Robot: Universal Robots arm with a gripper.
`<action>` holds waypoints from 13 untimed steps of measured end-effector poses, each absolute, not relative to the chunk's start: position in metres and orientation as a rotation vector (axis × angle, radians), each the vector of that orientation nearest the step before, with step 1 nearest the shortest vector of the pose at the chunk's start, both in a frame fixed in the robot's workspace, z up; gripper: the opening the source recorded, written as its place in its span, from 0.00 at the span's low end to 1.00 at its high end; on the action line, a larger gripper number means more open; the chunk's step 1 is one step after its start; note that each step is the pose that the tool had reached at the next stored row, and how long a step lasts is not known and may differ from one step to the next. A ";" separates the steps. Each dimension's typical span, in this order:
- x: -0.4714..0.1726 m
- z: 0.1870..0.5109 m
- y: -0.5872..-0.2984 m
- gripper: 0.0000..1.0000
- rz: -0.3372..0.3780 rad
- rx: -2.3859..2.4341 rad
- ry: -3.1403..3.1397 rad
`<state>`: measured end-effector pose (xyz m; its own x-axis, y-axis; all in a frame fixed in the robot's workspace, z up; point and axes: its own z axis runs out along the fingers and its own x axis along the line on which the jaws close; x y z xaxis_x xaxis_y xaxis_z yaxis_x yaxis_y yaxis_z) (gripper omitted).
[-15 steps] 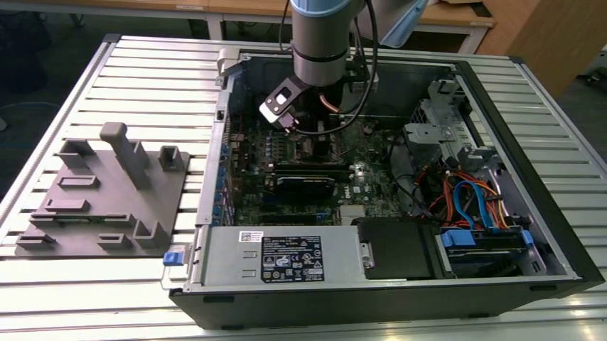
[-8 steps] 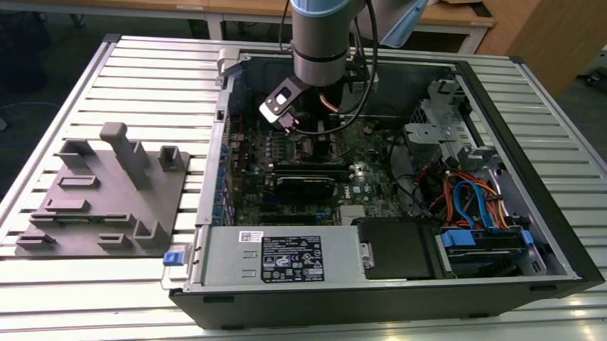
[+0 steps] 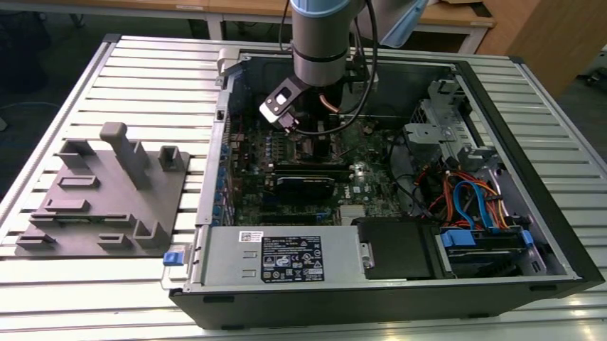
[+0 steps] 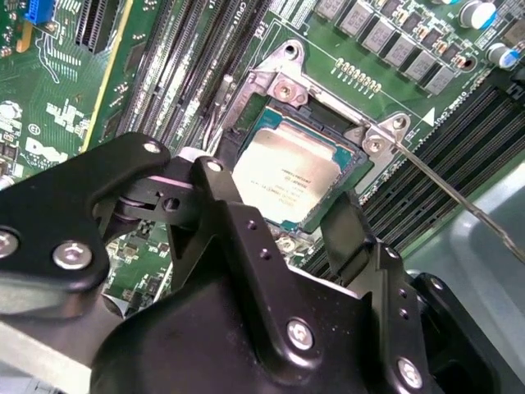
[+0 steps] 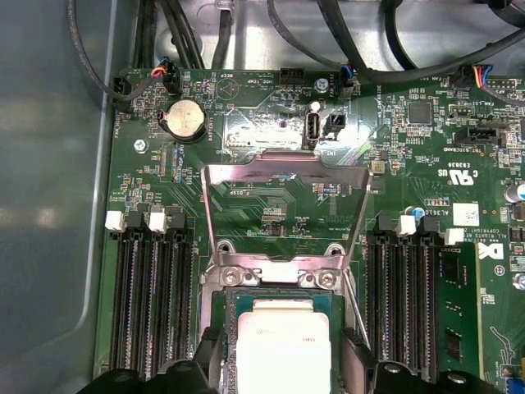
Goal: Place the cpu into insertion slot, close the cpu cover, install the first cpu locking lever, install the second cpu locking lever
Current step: 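Place the cpu into insertion slot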
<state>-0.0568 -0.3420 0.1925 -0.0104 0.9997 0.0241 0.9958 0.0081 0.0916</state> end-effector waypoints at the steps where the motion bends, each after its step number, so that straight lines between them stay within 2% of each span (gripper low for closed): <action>1: -0.057 0.192 -0.342 0.67 0.127 2.176 2.196; 13: -0.057 0.192 -0.336 0.67 0.129 2.177 2.197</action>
